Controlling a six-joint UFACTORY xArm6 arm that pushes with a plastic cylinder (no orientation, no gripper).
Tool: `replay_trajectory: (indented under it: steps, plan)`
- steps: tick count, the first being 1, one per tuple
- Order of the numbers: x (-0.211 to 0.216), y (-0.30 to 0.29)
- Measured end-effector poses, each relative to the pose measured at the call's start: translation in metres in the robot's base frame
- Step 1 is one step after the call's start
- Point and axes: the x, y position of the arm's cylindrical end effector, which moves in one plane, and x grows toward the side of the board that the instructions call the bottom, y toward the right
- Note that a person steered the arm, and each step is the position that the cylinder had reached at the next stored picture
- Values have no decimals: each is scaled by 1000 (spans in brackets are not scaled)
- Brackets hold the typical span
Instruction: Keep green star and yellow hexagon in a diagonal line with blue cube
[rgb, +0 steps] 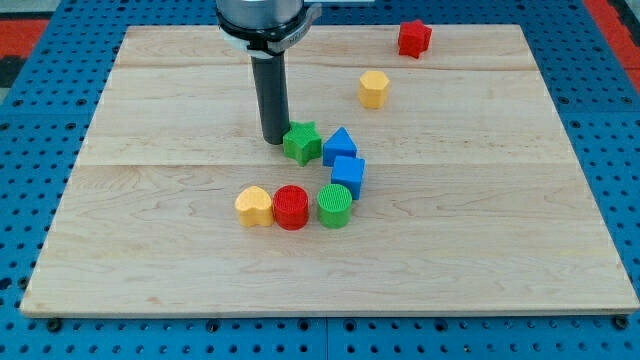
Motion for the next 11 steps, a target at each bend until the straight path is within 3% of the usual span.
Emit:
replay_trajectory:
  steps: [2,3,4,6,7,8,9,11]
  plan:
    - [-91,20]
    - [-100,34]
    - [-105,31]
    - [-48,125]
    - [-38,152]
    - [-56,212]
    - [-80,160]
    - [-84,-6]
